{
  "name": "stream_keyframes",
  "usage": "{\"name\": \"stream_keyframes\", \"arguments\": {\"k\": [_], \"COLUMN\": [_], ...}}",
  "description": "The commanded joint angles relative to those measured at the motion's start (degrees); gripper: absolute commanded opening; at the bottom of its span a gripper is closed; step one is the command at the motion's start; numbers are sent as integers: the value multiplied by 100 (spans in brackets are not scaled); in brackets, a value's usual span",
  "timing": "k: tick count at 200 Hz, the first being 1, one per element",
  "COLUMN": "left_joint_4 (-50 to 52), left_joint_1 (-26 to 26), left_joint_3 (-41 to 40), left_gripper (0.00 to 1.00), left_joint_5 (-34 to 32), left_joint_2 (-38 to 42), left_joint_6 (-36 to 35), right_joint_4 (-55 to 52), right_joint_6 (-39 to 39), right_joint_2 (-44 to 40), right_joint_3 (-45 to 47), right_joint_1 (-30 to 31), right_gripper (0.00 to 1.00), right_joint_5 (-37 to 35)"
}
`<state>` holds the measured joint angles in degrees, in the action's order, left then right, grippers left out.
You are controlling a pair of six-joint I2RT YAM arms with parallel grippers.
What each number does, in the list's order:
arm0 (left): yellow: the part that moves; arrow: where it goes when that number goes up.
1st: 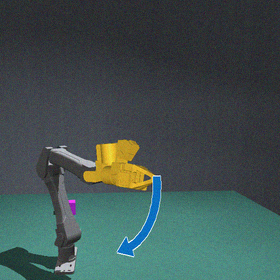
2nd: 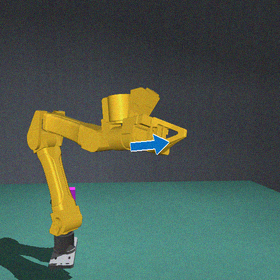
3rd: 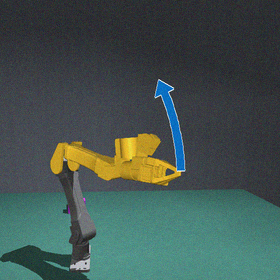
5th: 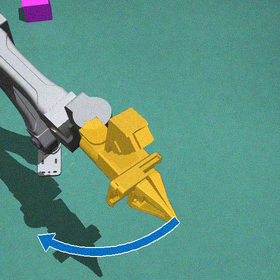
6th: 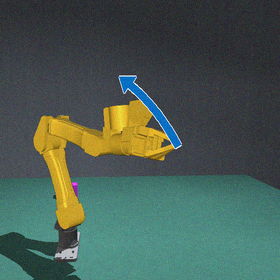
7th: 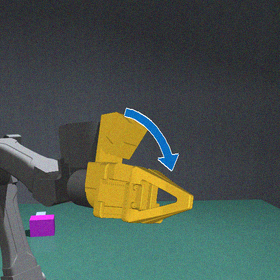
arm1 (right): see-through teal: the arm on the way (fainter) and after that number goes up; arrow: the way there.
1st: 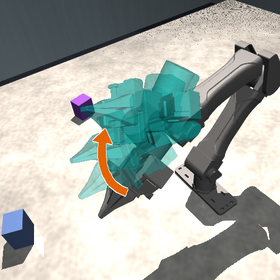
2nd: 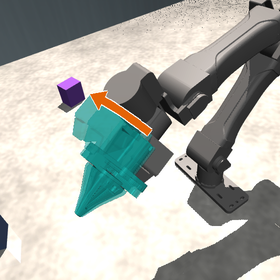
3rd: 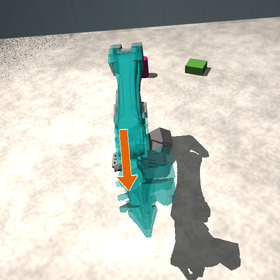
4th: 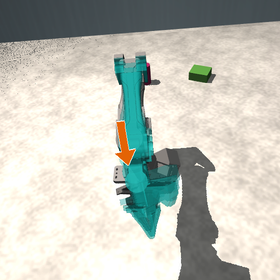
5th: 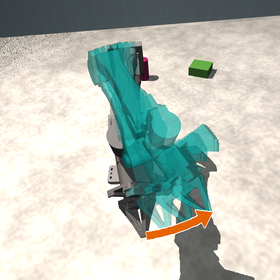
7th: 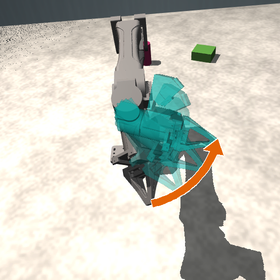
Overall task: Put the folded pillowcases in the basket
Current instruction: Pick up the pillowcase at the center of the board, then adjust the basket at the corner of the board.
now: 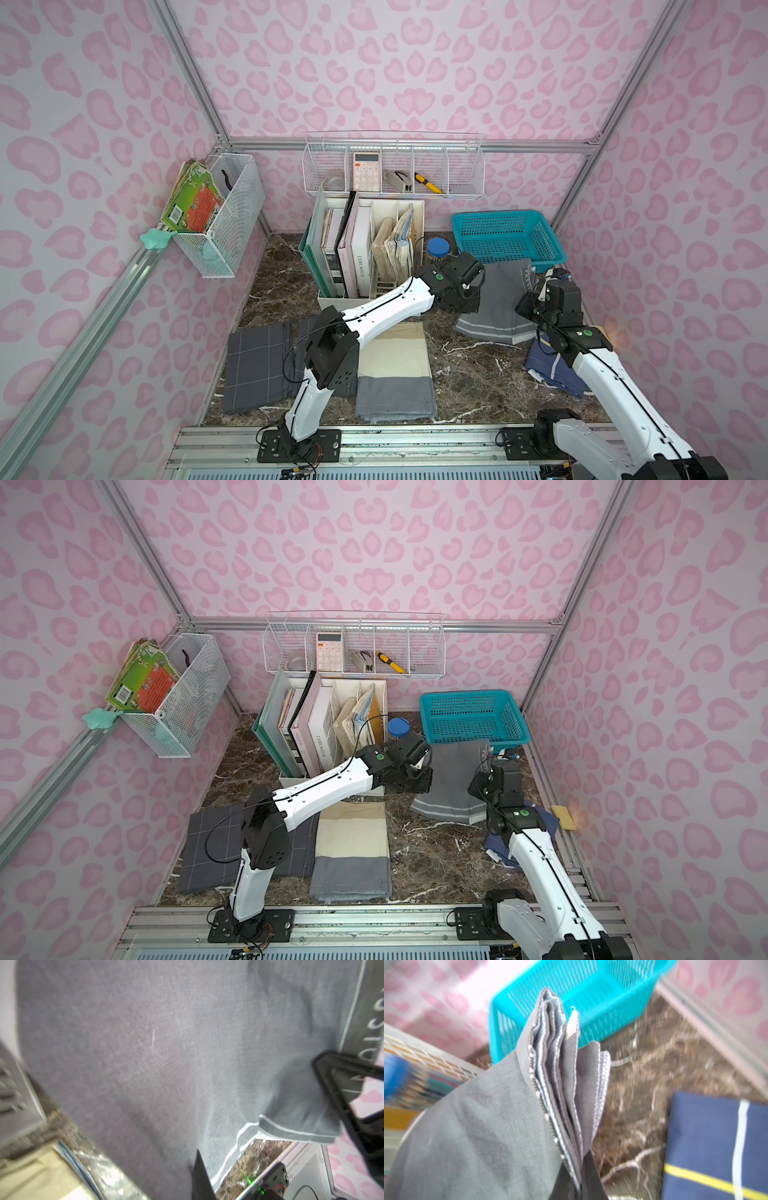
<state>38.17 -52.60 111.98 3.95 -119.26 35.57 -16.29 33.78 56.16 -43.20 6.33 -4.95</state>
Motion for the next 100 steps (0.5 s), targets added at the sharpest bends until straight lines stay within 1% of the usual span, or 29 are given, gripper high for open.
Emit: {"name": "stream_keyframes", "arguments": {"k": [1,17,46,75,100], "left_joint_4": [-704,-661,-557,-712,-872], "left_joint_1": [15,40,132,212,371], "left_joint_3": [140,595,1614,2219,2540], "left_gripper": [0,0,0,0,0], "left_joint_5": [-539,-796,-923,-1228,-1239], "left_joint_2": [92,-58,-572,-1072,-1397], "left_joint_6": [-556,-761,-1147,-1606,-1757], "right_joint_4": [291,552,1069,1630,1736], "right_joint_6": [-271,-375,-536,-847,-1022], "right_joint_2": [264,594,1351,2250,3101], "right_joint_3": [-502,-797,-1201,-1496,-1937], "right_joint_1": [-59,-83,-88,-99,-149], "right_gripper": [0,0,0,0,0], "right_joint_5": [-270,-246,-42,-3,59]}}
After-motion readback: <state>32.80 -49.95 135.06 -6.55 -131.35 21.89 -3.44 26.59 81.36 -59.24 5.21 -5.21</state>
